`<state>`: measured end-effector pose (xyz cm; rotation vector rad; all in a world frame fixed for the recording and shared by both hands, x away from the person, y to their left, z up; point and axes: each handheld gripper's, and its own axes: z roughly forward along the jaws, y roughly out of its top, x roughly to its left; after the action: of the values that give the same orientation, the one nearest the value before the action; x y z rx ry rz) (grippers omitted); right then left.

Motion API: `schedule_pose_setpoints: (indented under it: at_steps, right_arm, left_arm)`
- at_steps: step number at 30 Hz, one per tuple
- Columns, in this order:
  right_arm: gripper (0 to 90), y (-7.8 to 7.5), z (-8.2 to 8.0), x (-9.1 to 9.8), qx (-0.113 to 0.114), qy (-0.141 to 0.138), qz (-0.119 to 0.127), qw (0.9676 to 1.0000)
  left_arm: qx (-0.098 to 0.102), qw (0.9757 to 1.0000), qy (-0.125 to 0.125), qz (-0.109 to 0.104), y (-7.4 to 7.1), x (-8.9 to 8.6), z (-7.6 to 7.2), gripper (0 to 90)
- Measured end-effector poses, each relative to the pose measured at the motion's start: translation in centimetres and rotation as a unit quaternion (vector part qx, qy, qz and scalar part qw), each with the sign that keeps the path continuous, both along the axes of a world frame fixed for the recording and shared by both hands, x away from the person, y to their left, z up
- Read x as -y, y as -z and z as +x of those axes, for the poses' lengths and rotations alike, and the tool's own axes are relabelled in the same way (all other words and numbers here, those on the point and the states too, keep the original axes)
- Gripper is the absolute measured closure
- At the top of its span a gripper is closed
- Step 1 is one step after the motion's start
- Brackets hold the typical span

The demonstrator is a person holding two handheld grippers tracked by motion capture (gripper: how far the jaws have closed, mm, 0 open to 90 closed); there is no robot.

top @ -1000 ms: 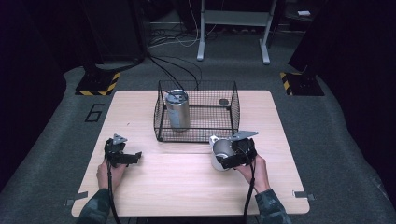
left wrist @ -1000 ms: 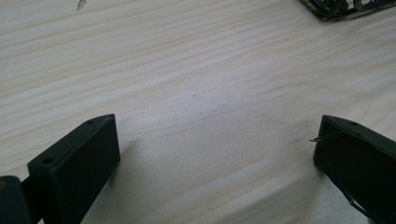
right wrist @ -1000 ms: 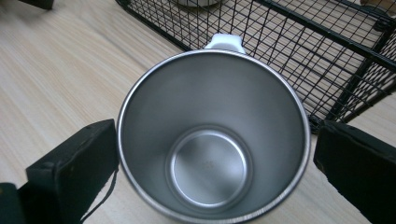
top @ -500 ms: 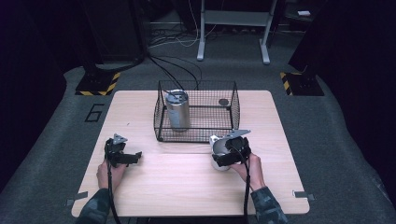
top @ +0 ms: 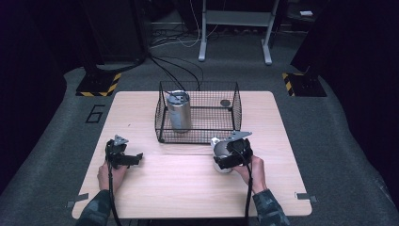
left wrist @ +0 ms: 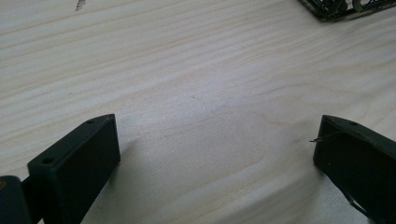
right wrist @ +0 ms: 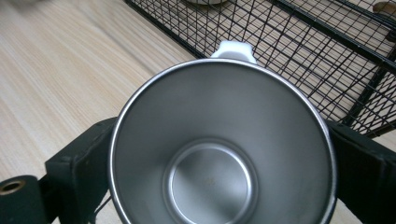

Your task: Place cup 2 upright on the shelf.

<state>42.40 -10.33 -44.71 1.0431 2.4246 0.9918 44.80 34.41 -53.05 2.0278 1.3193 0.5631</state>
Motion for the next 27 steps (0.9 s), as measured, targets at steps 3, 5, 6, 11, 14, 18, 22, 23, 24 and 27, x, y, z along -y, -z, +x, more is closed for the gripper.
schedule_pose_setpoints:
  at_steps: [3, 5, 6, 11, 14, 18, 22, 23, 24, 27]
  right_arm:
    - [5.5, -0.3, -0.1, 0.0, -0.004, -0.001, 0.002, 1.0000]
    - [5.6, -0.5, -0.1, -0.1, 0.002, -0.004, 0.001, 1.0000]
    - [5.6, -0.7, -0.1, 0.0, 0.005, -0.006, 0.001, 1.0000]
    - [5.6, -1.4, -0.3, -0.1, 0.004, -0.007, -0.003, 1.0000]
    - [5.6, -1.9, -0.4, 0.1, -0.001, -0.012, 0.005, 0.9999]
    - [5.6, -2.6, -0.3, 0.3, 0.005, -0.016, 0.007, 0.9998]
    - [5.6, -3.5, -0.4, 0.5, 0.005, -0.017, 0.016, 0.9997]
    - [5.6, -3.7, -0.5, 0.5, 0.002, -0.016, 0.018, 0.9997]
    - [5.6, -3.9, -0.4, 0.5, 0.005, -0.020, 0.017, 0.9996]
    - [5.6, -4.5, -0.3, 0.6, 0.009, -0.025, 0.015, 0.9995]
  left_arm:
    - [0.000, 1.0000, 0.000, 0.000, 0.0, 0.0, 0.0, 0.4]
    - [0.000, 1.0000, 0.000, 0.002, 0.0, 0.0, 0.0, 0.4]
    - [0.000, 1.0000, 0.000, 0.000, 0.0, 0.0, 0.0, 0.4]
    - [0.008, 0.9999, -0.008, -0.006, 0.1, 0.2, 0.1, 0.1]
    - [0.010, 0.9999, -0.009, -0.003, 0.1, 0.2, 0.1, 0.1]
    - [0.004, 1.0000, -0.008, 0.004, 0.0, 0.1, 0.1, 0.0]
    - [0.005, 0.9999, -0.010, 0.004, 0.0, 0.2, 0.1, 0.0]
    - [0.005, 0.9999, -0.010, 0.003, 0.0, 0.2, 0.1, 0.0]
    - [0.004, 0.9999, -0.010, 0.003, 0.0, 0.2, 0.1, 0.0]
    - [0.005, 0.9999, -0.010, 0.004, 0.0, 0.2, 0.1, 0.0]
